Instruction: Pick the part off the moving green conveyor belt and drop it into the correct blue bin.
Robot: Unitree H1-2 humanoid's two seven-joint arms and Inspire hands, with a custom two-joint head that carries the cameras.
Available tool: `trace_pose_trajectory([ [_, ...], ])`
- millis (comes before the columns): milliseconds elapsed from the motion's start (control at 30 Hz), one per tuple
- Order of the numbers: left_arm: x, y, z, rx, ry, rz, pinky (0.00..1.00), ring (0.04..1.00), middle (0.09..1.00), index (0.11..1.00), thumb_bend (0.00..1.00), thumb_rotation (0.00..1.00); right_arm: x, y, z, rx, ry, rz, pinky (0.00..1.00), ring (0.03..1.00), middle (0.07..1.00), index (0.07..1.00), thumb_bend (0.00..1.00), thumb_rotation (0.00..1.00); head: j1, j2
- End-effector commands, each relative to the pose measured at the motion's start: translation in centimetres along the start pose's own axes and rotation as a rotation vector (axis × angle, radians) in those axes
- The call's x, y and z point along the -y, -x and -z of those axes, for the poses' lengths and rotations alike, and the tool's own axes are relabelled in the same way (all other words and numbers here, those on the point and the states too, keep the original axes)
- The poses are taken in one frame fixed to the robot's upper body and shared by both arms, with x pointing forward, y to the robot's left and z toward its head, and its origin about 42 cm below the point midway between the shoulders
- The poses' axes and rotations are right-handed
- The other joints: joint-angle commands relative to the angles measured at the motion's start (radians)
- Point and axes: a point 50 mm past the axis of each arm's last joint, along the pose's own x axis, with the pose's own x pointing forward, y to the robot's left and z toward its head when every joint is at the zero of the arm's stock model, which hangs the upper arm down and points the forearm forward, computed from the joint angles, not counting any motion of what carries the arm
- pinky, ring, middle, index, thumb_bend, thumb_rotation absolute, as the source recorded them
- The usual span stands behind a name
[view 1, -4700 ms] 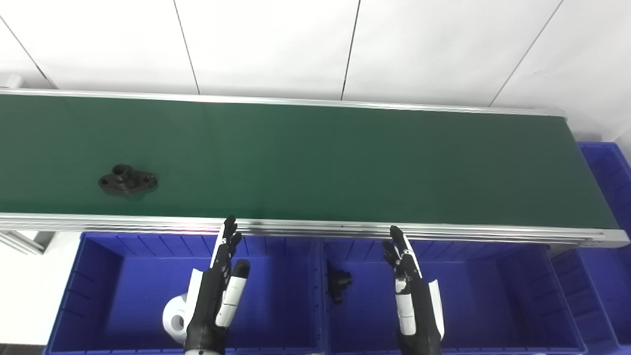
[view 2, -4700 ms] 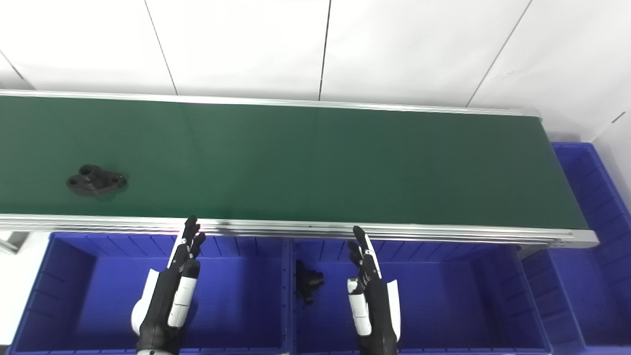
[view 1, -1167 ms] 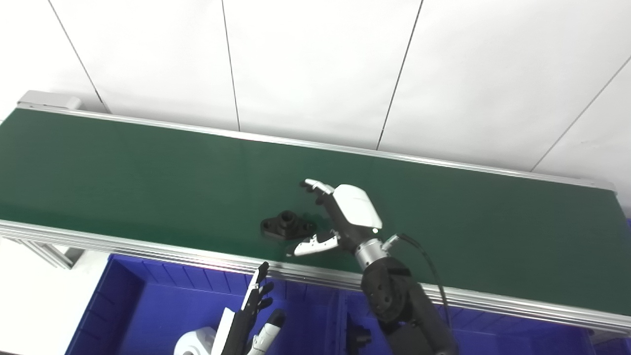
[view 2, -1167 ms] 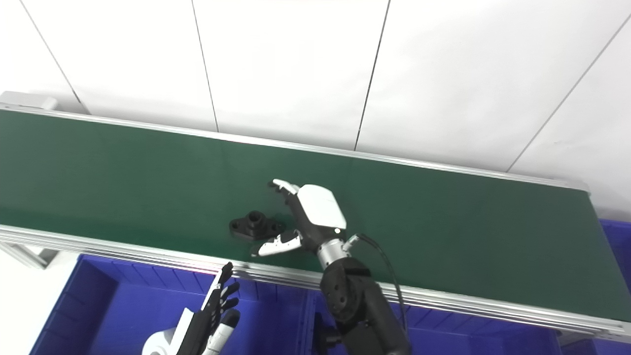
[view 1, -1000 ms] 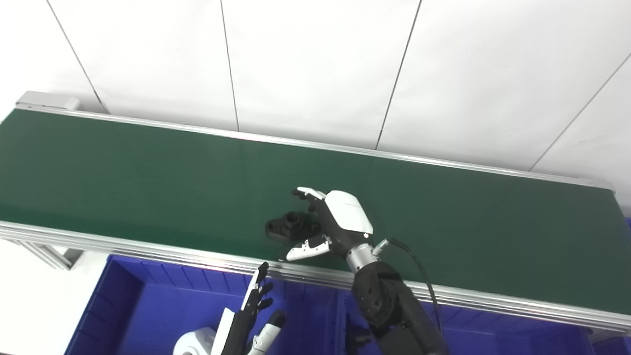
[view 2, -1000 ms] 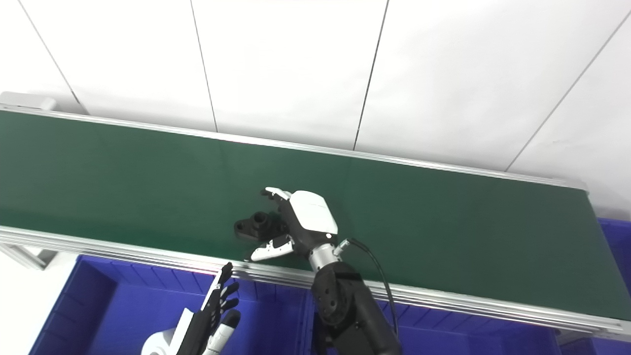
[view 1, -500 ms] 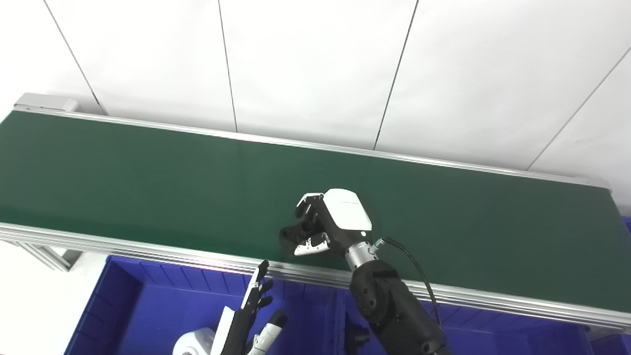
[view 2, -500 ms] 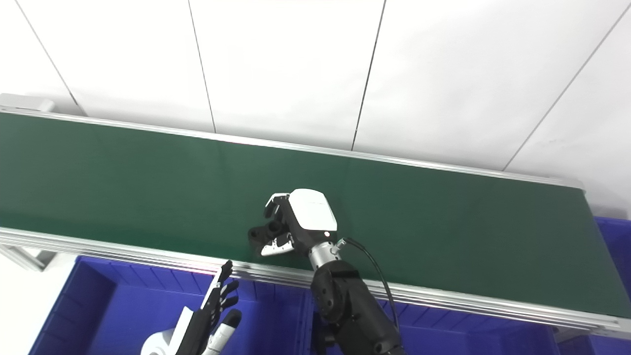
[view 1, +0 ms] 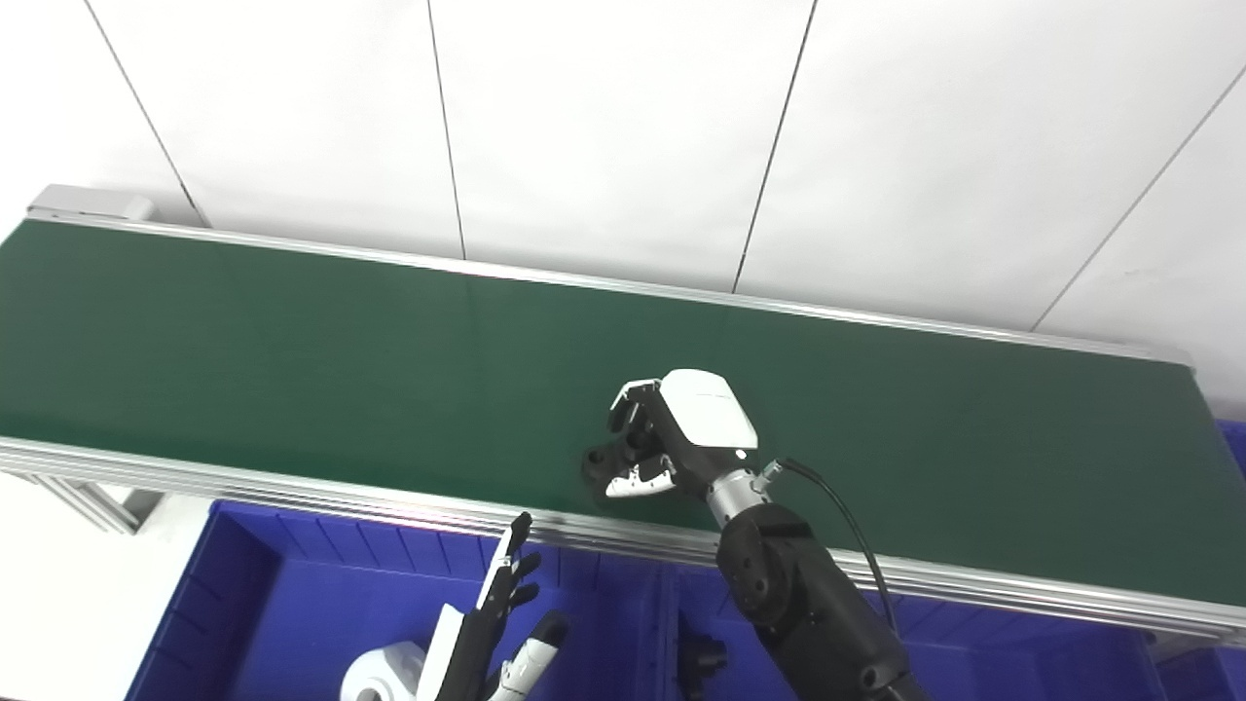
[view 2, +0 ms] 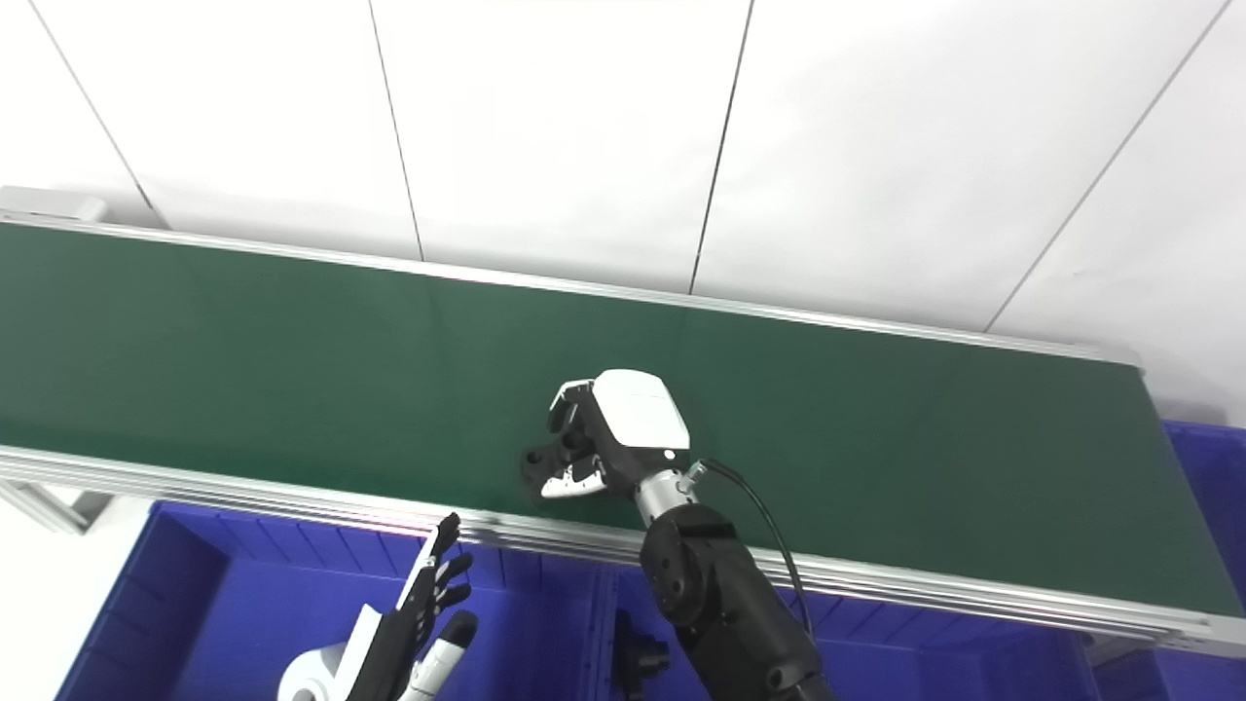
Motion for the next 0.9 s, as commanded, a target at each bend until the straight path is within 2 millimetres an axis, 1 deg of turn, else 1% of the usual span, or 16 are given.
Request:
trace_pose_trajectory([
  [0,4.4,-1.1,-3.4,0.087,0.123,0.025,0.87,0.923,1.0,1.0,0.58,0.99,-3.0,1.8,2.4,-0.117,0.038,-0.155,0.32,0.397,0.431,0.527,0.52,0.0,0.001,-0.001],
  [100,4.3,-1.2,-3.3,0.085,0.125,0.024,0.88,0.922,1.0,1.0,0.59,0.99,-2.6,1.9,2.6,-0.095,0.015,-0.169,0.35,0.435,0.451,0.521,0.52,0.0,-0.005,-0.001],
  [200,4.3,-1.2,-3.2,0.087,0.128,0.025,0.86,0.917,1.0,1.0,0.6,1.0,-1.9,1.9,2.3,-0.084,-0.017,-0.165,0.36,0.434,0.448,0.519,0.53,0.0,-0.009,-0.001],
  [233,4.3,-1.2,-3.2,0.088,0.127,0.026,0.86,0.917,1.0,1.0,0.6,1.0,-1.7,1.9,2.2,-0.081,-0.027,-0.161,0.36,0.425,0.444,0.52,0.53,0.0,-0.01,-0.001],
  [267,4.2,-1.2,-3.2,0.089,0.124,0.027,0.86,0.917,1.0,1.0,0.59,1.0,-1.3,1.9,2.0,-0.075,-0.034,-0.154,0.32,0.39,0.425,0.519,0.52,0.0,-0.011,-0.002],
  [300,4.2,-1.2,-3.2,0.09,0.121,0.028,0.86,0.917,1.0,1.0,0.59,1.0,-0.8,1.9,1.8,-0.061,-0.04,-0.139,0.32,0.383,0.422,0.519,0.52,0.0,-0.012,-0.002],
  [333,4.2,-1.2,-3.1,0.09,0.12,0.029,0.86,0.919,1.0,1.0,0.59,1.0,-0.5,1.9,1.6,-0.05,-0.043,-0.129,0.3,0.356,0.409,0.515,0.52,0.0,-0.012,-0.002],
  [400,4.2,-1.3,-3.1,0.09,0.123,0.03,0.87,0.924,1.0,1.0,0.58,1.0,0.9,2.0,0.9,0.0,-0.061,-0.07,0.26,0.318,0.397,0.513,0.52,0.0,-0.015,-0.003],
  [500,4.2,-1.3,-3.1,0.092,0.126,0.032,0.87,0.924,1.0,1.0,0.58,1.0,3.1,2.3,0.0,0.07,-0.07,0.012,0.27,0.329,0.397,0.513,0.52,0.0,-0.018,-0.002],
  [533,4.2,-1.4,-3.1,0.091,0.125,0.033,0.86,0.923,1.0,1.0,0.59,1.0,3.9,2.4,-0.3,0.099,-0.07,0.042,0.31,0.353,0.405,0.512,0.53,0.0,-0.019,-0.002],
  [600,4.2,-1.4,-3.2,0.088,0.126,0.035,0.86,0.924,1.0,1.0,0.6,1.0,5.7,2.7,-1.0,0.149,-0.077,0.095,0.3,0.336,0.397,0.508,0.53,0.0,-0.022,0.0],
  [633,4.1,-1.4,-3.2,0.086,0.127,0.036,0.86,0.924,1.0,1.0,0.6,1.0,6.5,3.0,-1.4,0.164,-0.083,0.111,0.28,0.316,0.392,0.506,0.52,0.0,-0.023,0.0],
  [667,4.1,-1.4,-3.2,0.086,0.127,0.036,0.86,0.924,1.0,1.0,0.6,1.0,7.3,3.3,-1.7,0.182,-0.09,0.129,0.26,0.307,0.389,0.506,0.52,0.0,-0.025,0.0],
  [767,4.0,-1.4,-3.1,0.085,0.127,0.035,0.86,0.922,1.0,1.0,0.62,1.0,9.7,4.5,-2.5,0.232,-0.103,0.183,0.29,0.344,0.407,0.519,0.52,0.0,-0.035,0.002],
  [867,3.8,-1.3,-3.0,0.085,0.126,0.037,0.86,0.921,1.0,1.0,0.61,1.0,11.3,5.9,-3.0,0.258,-0.103,0.227,0.31,0.367,0.422,0.521,0.52,0.0,-0.051,0.005],
])
